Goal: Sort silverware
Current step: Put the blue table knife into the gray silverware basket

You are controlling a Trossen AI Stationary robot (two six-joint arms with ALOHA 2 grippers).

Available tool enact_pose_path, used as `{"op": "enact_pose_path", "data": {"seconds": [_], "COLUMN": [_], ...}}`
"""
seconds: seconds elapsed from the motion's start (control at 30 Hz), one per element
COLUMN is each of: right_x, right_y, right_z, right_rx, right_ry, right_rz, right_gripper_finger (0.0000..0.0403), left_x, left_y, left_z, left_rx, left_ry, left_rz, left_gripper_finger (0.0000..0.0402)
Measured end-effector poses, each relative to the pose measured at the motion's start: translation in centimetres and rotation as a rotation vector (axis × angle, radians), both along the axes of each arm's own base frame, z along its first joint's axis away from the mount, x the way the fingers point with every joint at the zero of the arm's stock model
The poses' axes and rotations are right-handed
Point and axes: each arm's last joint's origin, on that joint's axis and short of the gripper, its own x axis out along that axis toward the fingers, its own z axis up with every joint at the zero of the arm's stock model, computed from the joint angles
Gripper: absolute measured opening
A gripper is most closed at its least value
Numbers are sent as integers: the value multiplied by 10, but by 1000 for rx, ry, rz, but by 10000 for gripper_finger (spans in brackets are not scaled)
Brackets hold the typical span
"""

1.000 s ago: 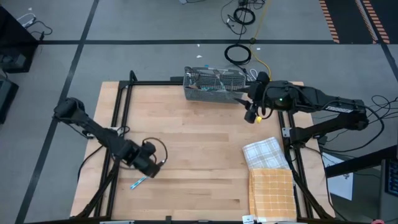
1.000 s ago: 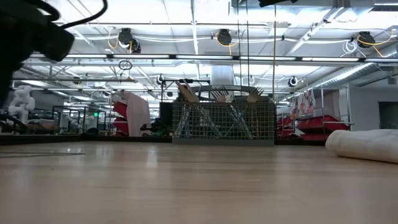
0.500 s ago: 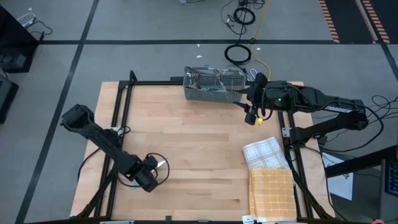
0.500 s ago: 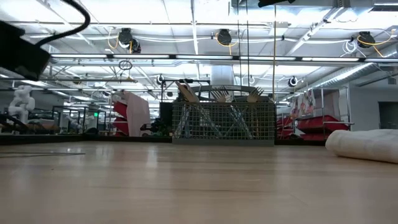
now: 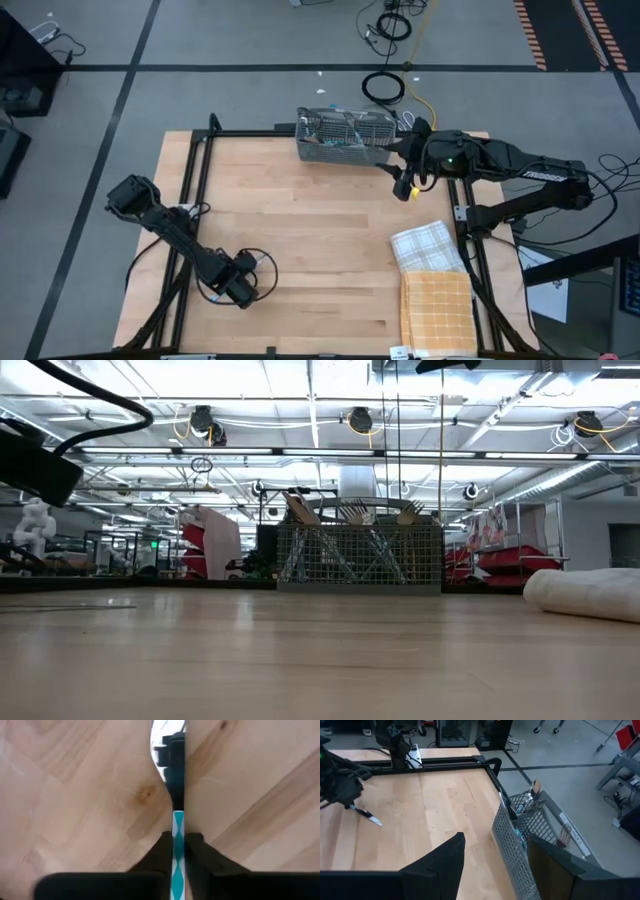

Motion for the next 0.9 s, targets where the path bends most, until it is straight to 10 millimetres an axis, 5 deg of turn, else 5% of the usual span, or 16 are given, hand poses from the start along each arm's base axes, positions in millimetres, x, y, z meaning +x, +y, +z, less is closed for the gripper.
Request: {"op": "enact_pose_path", "data": {"seconds": [0.07, 0.27, 0.57, 0.9], "right_x": [0, 0, 0, -12], "right_y": [0, 0, 1, -2], "right_z": [0, 0, 0, 10], "right_rx": [18, 61, 85, 48], "right_ry": [-8, -26, -38, -99], "right_rz": [-10, -13, -14, -63], "right_gripper_finger": [199, 199, 199, 199], "left_x": [1, 5, 15, 53], "left_y": [2, 9, 27, 67], "left_z": [0, 10, 48, 76], "left_rx": [0, 23, 256, 551], "left_ry": [1, -40, -433, -902], "left_rz": [-3, 17, 198, 433], "left_gripper_finger": [20, 18, 12, 12]}}
